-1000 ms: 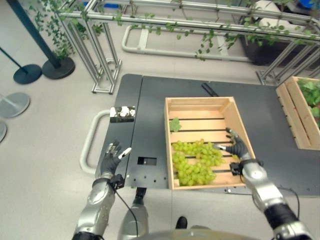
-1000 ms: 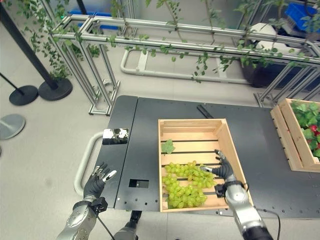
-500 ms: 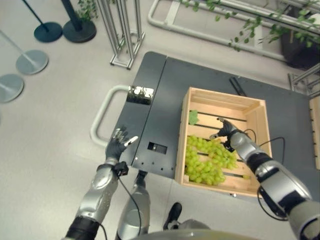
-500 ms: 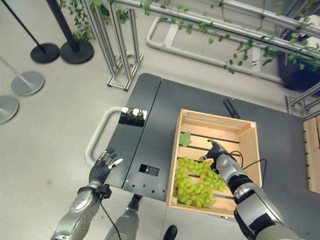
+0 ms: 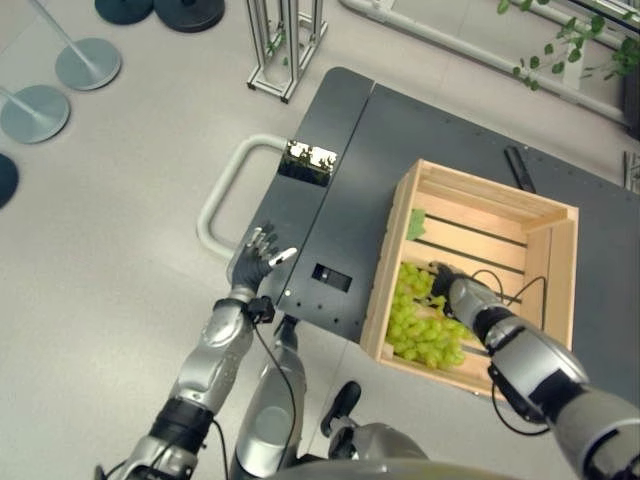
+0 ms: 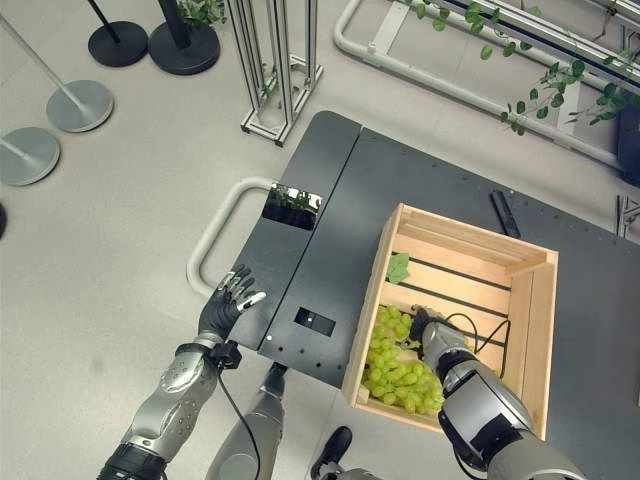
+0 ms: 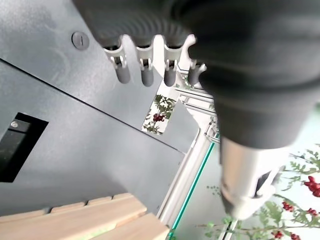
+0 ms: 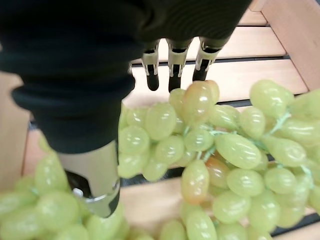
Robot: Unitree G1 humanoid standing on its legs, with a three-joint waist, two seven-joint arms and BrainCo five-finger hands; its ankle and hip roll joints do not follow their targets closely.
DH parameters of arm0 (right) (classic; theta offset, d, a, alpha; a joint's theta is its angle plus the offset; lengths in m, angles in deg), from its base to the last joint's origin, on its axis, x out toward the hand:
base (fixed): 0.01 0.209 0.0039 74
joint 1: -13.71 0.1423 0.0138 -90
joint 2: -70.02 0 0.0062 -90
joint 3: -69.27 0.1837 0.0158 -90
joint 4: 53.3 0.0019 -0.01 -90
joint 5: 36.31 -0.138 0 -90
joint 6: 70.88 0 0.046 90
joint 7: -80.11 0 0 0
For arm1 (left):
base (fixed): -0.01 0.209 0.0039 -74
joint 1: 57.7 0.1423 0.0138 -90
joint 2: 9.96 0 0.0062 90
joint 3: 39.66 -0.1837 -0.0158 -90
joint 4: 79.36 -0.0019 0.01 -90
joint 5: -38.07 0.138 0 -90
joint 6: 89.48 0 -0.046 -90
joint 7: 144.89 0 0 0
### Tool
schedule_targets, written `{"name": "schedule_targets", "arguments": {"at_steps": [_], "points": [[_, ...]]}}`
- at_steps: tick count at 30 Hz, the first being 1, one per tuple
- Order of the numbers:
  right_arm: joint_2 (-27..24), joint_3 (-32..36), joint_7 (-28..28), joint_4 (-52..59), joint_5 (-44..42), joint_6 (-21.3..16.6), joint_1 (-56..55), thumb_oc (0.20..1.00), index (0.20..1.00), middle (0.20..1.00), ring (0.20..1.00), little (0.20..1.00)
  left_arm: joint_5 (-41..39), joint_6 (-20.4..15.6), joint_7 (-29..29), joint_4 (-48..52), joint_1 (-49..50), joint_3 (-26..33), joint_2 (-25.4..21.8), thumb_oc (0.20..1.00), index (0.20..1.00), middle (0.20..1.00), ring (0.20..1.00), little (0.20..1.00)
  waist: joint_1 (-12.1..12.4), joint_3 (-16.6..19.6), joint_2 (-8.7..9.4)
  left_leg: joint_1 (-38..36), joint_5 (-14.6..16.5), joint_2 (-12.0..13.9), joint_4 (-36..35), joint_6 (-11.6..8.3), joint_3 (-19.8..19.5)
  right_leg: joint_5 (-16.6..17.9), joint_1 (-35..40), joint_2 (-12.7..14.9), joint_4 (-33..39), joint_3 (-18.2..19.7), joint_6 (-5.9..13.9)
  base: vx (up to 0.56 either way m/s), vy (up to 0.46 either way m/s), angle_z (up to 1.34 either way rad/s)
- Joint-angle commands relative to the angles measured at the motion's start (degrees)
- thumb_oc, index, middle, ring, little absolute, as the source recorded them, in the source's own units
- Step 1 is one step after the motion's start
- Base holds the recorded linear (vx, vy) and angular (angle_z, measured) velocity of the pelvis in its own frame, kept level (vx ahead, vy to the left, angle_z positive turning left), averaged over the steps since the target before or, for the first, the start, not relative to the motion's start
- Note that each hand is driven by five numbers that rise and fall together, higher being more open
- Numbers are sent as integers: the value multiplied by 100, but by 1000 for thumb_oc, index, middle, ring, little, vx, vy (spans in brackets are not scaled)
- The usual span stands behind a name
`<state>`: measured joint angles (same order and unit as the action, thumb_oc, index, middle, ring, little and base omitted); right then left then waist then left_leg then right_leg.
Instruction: Pick up the fruits from the basket on one side to the basket on the other side
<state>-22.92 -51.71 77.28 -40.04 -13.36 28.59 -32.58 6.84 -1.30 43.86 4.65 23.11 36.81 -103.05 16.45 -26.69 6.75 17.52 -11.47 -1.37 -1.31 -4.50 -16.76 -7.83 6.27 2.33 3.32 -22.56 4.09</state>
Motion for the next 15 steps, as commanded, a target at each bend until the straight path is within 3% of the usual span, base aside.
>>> {"name": "schedule_targets", "arguments": {"at_steps": [1,15], "points": [[-230,-34,-13,-42,-11,163,-159,1000,1000,1000,1000,1000,-20,-227,-2,346,5,-118,105,1000,1000,1000,1000,1000,19,2,-96,-401,639,185,-34,27,45,431,-789,628,-311,77,382,-4,8,7],[-56,481,-689,162,-500,169,-596,1000,1000,1000,1000,1000,-160,-294,238,503,2,-146,227,1000,1000,1000,1000,1000,-80,-161,-204,-301,591,187,-10,1,8,372,-876,629,-385,56,327,-22,0,3]]}}
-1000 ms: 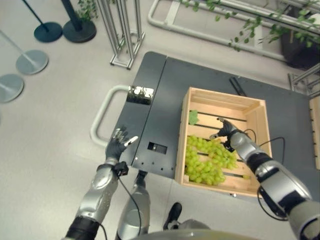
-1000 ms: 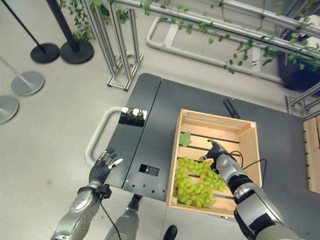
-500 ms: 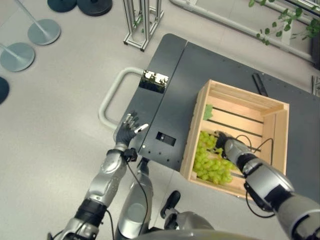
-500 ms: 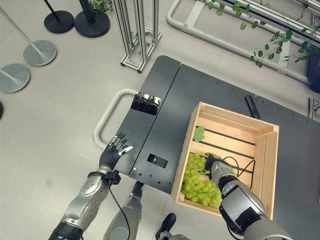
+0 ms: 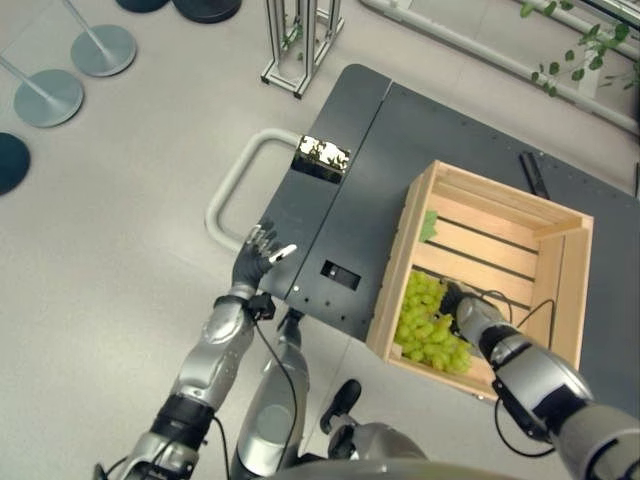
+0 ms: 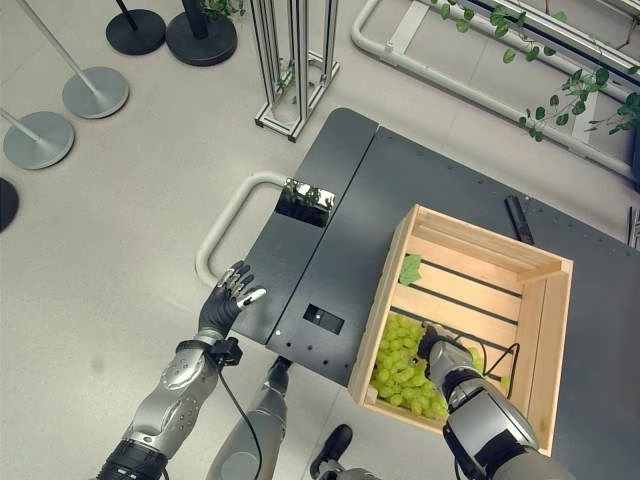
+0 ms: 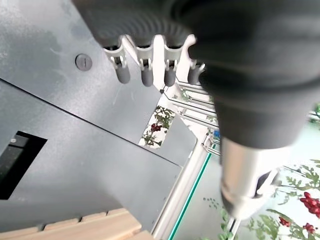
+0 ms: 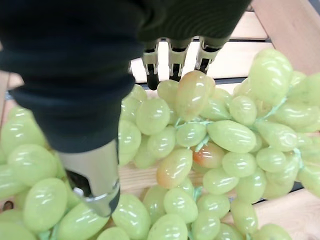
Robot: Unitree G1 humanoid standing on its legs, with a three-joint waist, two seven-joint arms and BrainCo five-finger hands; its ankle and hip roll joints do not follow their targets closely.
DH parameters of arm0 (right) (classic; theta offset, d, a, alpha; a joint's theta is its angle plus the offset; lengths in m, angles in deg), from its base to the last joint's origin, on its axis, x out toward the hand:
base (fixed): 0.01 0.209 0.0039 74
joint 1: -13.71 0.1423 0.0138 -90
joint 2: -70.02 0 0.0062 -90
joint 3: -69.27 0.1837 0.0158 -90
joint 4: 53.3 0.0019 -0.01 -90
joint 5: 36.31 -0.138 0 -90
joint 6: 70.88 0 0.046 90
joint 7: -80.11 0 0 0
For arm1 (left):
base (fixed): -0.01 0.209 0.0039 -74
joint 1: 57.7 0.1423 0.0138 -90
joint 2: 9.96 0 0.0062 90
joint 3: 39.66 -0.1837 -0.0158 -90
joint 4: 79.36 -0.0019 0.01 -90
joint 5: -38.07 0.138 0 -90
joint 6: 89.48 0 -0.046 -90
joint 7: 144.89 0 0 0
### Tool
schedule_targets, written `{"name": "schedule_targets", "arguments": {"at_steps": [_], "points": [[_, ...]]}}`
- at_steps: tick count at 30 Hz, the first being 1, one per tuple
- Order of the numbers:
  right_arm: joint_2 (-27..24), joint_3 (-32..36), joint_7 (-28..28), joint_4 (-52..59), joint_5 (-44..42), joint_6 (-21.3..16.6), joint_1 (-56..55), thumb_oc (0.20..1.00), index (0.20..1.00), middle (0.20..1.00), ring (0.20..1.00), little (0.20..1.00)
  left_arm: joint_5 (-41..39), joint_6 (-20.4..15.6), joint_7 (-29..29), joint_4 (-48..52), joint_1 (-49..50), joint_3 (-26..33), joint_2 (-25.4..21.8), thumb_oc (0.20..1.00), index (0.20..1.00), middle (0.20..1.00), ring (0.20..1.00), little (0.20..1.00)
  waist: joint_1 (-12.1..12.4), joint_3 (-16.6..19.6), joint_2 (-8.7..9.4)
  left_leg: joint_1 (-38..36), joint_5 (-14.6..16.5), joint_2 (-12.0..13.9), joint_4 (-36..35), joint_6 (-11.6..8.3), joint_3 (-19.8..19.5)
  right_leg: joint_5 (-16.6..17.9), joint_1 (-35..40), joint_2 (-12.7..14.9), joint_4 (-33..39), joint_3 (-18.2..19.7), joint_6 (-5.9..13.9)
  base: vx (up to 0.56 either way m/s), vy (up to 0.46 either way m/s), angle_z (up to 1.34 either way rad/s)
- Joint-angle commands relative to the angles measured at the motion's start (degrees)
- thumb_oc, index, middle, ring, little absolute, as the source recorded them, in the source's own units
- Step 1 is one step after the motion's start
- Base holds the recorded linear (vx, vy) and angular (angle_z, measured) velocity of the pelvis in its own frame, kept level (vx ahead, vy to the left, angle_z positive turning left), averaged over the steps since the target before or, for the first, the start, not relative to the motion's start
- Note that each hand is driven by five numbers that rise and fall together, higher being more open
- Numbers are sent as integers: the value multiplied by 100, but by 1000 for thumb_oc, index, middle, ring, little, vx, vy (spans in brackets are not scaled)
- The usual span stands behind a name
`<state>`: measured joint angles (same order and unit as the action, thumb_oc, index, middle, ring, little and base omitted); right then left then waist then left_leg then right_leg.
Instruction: Pick up the fruits from the basket on one side to the basket on the other side
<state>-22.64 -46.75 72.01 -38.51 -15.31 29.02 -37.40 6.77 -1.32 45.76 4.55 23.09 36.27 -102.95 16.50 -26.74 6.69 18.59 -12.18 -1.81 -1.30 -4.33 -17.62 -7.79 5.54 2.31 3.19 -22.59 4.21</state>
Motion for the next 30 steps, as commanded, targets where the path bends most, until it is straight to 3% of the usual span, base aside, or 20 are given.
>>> {"name": "schedule_targets", "arguments": {"at_steps": [1,9,12,19,20,21,30], "points": [[-18,40,-247,29,-360,128,-147,1000,1000,1000,1000,1000,-201,-317,96,529,9,-110,241,1000,1000,1000,1000,1000,-80,-190,-255,-390,643,226,-8,-21,80,366,-819,631,-380,43,307,-41,7,0],[355,-109,-525,16,-74,197,-15,1000,1000,1000,1000,1000,-325,-436,276,660,-17,-298,299,1000,1000,1000,1000,1000,-53,-305,-487,-241,612,183,54,-16,-3,338,-958,660,-497,15,286,-42,6,0],[531,-378,-650,4,453,317,115,1000,1000,1000,1000,1000,-387,-497,346,806,-42,-496,338,1000,1000,1000,1000,1000,-13,-305,-654,-12,559,160,61,-14,-64,348,-1207,677,-587,-31,277,-48,4,1],[767,-594,-492,-120,1088,458,72,1000,1000,1000,1000,1000,-370,-544,372,829,-194,-687,377,1000,1000,1000,1000,1000,20,-305,-836,184,490,105,70,-36,-206,345,-1347,712,-641,-178,288,-13,-2,10],[793,-615,-479,-127,1142,463,58,746,746,746,746,746,-359,-552,376,827,-227,-712,383,1000,1000,1000,1000,1000,31,-305,-853,192,486,102,66,-38,-221,345,-1351,719,-640,-202,291,0,-10,14],[821,-639,-446,-137,1208,458,61,200,200,200,200,200,-356,-554,370,810,-260,-739,388,1000,1000,1000,1000,1000,32,-305,-869,210,482,98,71,-42,-246,344,-1358,724,-644,-221,294,-9,12,7],[833,-307,-785,69,620,273,-176,200,200,200,200,200,-334,-642,434,737,-433,-810,411,1000,1000,1000,1000,1000,-10,-305,-934,272,463,88,68,-49,-254,318,-1436,771,-725,-251,301,-5,22,8]]}}
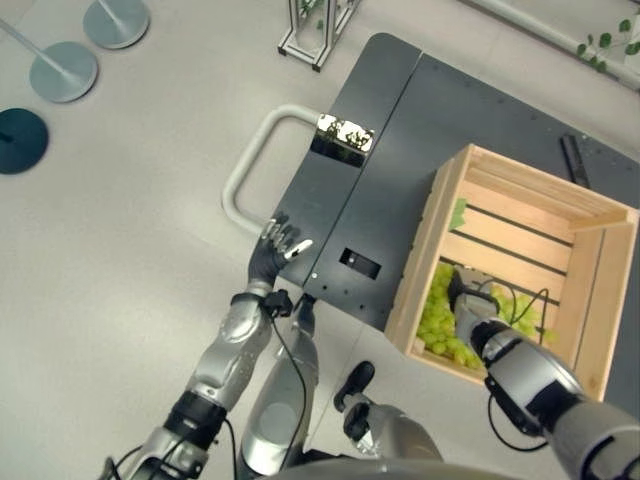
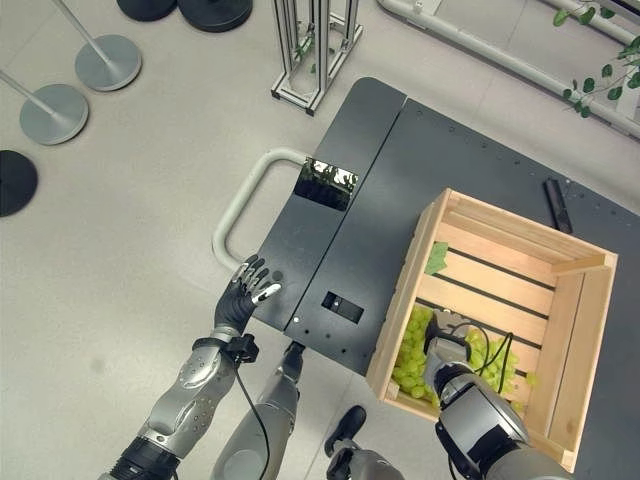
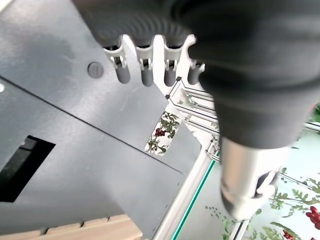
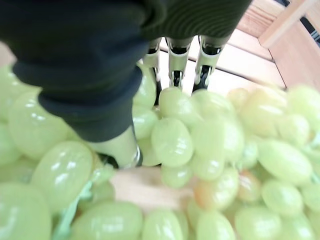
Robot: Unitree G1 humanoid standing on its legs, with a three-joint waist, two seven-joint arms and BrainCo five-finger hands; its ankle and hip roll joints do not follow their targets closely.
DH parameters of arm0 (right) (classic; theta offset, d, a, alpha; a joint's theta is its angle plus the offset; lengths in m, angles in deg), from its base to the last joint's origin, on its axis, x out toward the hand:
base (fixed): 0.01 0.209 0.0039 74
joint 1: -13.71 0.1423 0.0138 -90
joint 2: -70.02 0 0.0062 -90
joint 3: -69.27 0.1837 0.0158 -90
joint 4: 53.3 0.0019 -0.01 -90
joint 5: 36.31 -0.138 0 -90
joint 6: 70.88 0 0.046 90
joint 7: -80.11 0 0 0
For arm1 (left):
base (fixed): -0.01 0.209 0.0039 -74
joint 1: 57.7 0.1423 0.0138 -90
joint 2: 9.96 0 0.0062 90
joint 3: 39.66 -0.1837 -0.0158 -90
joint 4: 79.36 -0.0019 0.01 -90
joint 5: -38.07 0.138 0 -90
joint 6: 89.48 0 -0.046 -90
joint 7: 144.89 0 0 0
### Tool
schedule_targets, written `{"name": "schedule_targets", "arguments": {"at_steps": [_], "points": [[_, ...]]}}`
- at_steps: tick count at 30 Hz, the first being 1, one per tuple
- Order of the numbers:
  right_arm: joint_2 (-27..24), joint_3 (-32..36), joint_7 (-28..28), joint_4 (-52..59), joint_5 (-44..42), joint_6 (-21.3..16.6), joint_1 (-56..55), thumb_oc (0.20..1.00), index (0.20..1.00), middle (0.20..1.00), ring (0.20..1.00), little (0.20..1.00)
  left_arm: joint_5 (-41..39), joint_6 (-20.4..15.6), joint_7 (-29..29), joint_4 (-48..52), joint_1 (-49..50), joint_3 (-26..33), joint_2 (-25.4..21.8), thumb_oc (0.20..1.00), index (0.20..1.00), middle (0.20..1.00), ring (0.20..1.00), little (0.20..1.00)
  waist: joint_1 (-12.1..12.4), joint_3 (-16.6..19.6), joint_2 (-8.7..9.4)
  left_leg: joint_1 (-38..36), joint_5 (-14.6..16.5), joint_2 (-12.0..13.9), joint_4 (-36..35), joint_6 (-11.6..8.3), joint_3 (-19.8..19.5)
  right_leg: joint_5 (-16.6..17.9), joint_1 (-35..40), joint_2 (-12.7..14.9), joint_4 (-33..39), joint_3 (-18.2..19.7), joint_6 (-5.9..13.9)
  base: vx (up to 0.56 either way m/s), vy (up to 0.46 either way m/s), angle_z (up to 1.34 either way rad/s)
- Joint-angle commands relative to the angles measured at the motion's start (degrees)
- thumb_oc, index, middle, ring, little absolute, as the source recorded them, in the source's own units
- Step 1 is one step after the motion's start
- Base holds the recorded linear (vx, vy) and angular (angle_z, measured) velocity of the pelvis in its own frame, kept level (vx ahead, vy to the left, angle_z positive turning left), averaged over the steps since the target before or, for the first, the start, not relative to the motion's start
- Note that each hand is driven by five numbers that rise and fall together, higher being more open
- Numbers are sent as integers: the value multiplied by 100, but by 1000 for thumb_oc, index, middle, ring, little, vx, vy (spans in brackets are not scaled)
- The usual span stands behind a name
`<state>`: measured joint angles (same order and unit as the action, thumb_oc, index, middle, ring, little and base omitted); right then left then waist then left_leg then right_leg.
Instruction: Pick up the fruits from the basket on one side to the basket on the other side
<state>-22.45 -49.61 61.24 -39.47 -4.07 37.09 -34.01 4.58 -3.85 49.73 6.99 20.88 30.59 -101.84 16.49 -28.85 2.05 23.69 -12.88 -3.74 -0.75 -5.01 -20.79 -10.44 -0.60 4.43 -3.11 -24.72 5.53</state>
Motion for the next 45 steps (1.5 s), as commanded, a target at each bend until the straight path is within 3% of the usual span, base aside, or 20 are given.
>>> {"name": "schedule_targets", "arguments": {"at_steps": [1,4,13,14,19,21,25,38,45], "points": [[793,-19,243,208,-518,-575,-531,200,200,200,200,200,-128,-415,44,477,-208,-246,305,1000,1000,1000,1000,1000,-26,-95,-461,-243,533,286,4,20,67,581,-829,562,-106,-42,170,-2,8,3],[773,54,148,271,-682,-637,-586,200,200,200,200,200,-134,-453,75,469,-195,-240,300,1000,1000,1000,1000,1000,-46,-95,-450,-234,531,296,7,22,76,580,-847,561,-118,-32,164,0,0,0],[889,999,-561,740,-2790,-1212,-894,200,200,200,200,200,-158,-537,352,468,-62,-129,297,1000,1000,1000,1000,1000,-190,-95,-439,-190,515,332,5,11,145,562,-964,568,-176,40,151,-7,15,-1],[1024,1143,-635,998,-3445,-1463,-960,200,200,200,200,200,-148,-543,416,467,18,-59,282,1000,1000,1000,1000,1000,-259,-95,-371,-244,545,362,-12,5,191,526,-967,548,-194,96,135,-20,36,-1],[1107,1262,-584,1984,-4483,-1948,-1356,200,200,200,200,200,-73,-519,589,466,173,235,195,1000,1000,1000,1000,1000,-427,-95,-128,-257,519,430,-17,-10,288,557,-1019,521,-201,204,117,-8,6,-4],[1047,1300,-403,2769,-5134,-2183,-1743,200,200,200,200,200,-62,-489,618,461,311,426,131,1000,1000,1000,1000,1000,-514,-95,26,-340,552,474,-44,-26,346,517,-990,506,-218,252,106,-15,-8,-8],[905,1424,-34,3932,-6056,-2531,-2260,200,200,200,200,200,-53,-447,547,443,441,626,56,1000,1000,1000,1000,1000,-602,-95,155,-409,569,492,-50,-39,400,518,-946,517,-219,282,114,-19,-11,-18],[346,2271,641,6328,-6631,-2656,-3091,200,200,200,200,200,276,-119,7,297,697,1106,-123,1000,1000,1000,1000,1000,-800,-76,298,-861,668,477,-51,-16,589,525,-569,615,-228,357,175,4,2,-9],[-88,2757,700,7166,-6282,-2533,-3117,200,200,200,200,200,410,2,-253,402,962,1251,-162,1000,1000,1000,1000,1000,-887,320,335,-1054,794,460,-56,33,672,507,-426,678,-221,399,225,37,7,-6]]}}
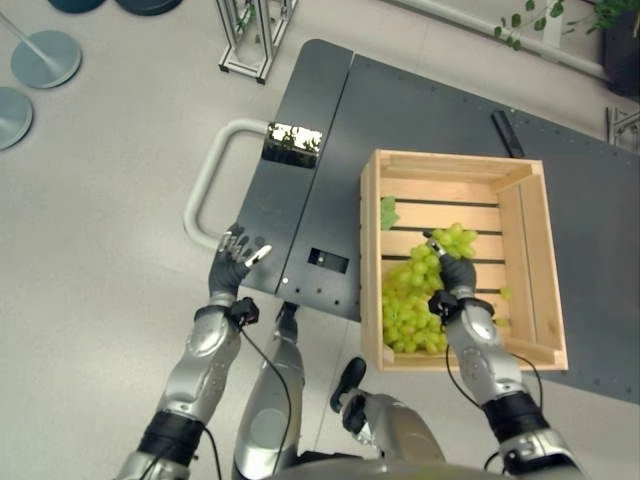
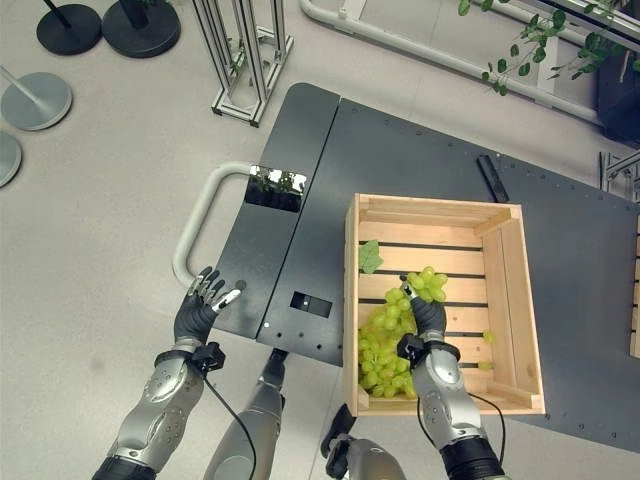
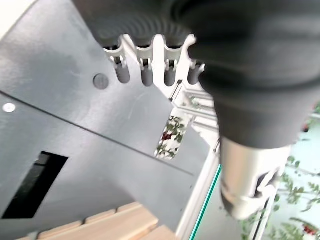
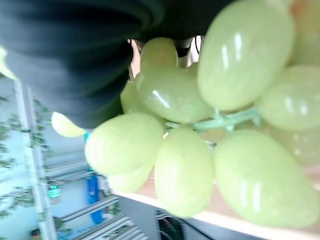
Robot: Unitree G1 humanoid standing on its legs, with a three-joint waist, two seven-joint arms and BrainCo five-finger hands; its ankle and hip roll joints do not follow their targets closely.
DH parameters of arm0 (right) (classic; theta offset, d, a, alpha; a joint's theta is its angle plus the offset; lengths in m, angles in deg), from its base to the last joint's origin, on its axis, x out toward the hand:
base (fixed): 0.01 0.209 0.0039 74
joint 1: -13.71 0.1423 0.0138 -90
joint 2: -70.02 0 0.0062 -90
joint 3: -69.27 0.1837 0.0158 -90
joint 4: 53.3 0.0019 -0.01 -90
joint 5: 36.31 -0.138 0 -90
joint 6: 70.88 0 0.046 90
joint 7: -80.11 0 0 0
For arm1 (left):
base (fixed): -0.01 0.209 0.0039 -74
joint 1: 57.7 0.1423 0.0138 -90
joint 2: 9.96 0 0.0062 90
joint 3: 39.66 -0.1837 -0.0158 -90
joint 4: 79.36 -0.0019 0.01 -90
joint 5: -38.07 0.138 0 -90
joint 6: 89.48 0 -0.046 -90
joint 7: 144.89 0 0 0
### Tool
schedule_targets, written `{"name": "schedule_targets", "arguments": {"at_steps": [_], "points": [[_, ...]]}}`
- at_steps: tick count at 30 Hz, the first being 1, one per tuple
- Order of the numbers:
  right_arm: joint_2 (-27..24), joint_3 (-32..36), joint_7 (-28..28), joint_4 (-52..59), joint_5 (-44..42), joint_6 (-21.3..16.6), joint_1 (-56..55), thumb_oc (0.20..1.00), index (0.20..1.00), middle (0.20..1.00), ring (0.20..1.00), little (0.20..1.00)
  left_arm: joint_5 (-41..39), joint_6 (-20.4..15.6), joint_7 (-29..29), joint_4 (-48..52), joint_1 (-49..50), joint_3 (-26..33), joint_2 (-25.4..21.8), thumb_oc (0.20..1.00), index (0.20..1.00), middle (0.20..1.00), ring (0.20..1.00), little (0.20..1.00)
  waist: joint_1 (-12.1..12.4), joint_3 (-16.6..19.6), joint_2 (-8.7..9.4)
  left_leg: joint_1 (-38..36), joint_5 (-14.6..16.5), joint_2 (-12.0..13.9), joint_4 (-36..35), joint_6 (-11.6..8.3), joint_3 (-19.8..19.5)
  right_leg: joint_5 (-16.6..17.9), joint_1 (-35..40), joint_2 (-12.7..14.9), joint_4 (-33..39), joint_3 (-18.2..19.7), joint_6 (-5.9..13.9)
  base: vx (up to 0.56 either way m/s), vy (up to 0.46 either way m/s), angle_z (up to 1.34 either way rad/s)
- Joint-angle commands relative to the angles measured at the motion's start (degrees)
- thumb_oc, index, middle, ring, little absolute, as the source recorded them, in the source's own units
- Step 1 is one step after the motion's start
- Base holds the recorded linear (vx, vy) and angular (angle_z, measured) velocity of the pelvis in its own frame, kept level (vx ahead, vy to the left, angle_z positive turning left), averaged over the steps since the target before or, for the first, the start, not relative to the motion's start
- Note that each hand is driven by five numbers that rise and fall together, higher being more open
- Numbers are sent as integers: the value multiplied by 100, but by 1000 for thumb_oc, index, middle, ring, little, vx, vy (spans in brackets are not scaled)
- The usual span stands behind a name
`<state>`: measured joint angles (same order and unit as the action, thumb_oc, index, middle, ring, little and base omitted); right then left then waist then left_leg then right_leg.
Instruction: Pick up the fruits from the basket on one side to the basket on the other side
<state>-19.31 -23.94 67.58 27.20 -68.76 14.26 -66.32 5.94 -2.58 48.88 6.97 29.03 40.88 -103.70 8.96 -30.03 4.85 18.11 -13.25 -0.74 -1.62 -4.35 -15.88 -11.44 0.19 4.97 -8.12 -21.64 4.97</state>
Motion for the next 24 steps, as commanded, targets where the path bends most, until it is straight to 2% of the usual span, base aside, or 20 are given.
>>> {"name": "schedule_targets", "arguments": {"at_steps": [1,6,11,17,18,24], "points": [[-479,249,79,598,238,-212,142,200,200,200,200,200,257,-94,-213,381,183,222,30,1000,1000,1000,1000,1000,-150,499,58,-546,863,151,24,-24,205,598,-479,636,272,110,288,51,17,-8],[-794,420,193,968,301,-89,256,200,200,200,200,200,380,33,-371,283,360,273,-4,1000,1000,1000,1000,1000,-215,910,68,-708,966,138,34,13,277,575,-342,656,299,200,322,75,10,-6],[-996,398,300,1089,338,17,400,200,200,200,200,200,542,112,-493,321,404,224,-58,1000,1000,1000,1000,1000,-242,1174,61,-836,1028,145,0,33,313,562,-229,662,334,209,346,67,0,-4],[-1175,-26,639,1135,364,238,694,200,200,200,200,200,863,199,-664,292,291,-3,-178,1000,1000,1000,1000,1000,-275,1549,50,-992,1114,149,-12,37,369,541,-72,662,379,230,364,73,2,0],[-1184,-267,756,1064,384,310,814,200,200,200,200,200,981,199,-716,313,189,-125,-225,1000,1000,1000,1000,1000,-279,1676,61,-1037,1140,159,-22,41,395,529,-23,651,393,246,369,70,-6,-3],[-977,-988,948,814,680,574,1179,200,200,200,200,200,1270,250,-804,188,-257,-590,-253,1000,1000,1000,1000,1000,-320,1997,32,-1155,1212,188,-34,36,451,504,82,630,425,282,375,64,-4,-9]]}}
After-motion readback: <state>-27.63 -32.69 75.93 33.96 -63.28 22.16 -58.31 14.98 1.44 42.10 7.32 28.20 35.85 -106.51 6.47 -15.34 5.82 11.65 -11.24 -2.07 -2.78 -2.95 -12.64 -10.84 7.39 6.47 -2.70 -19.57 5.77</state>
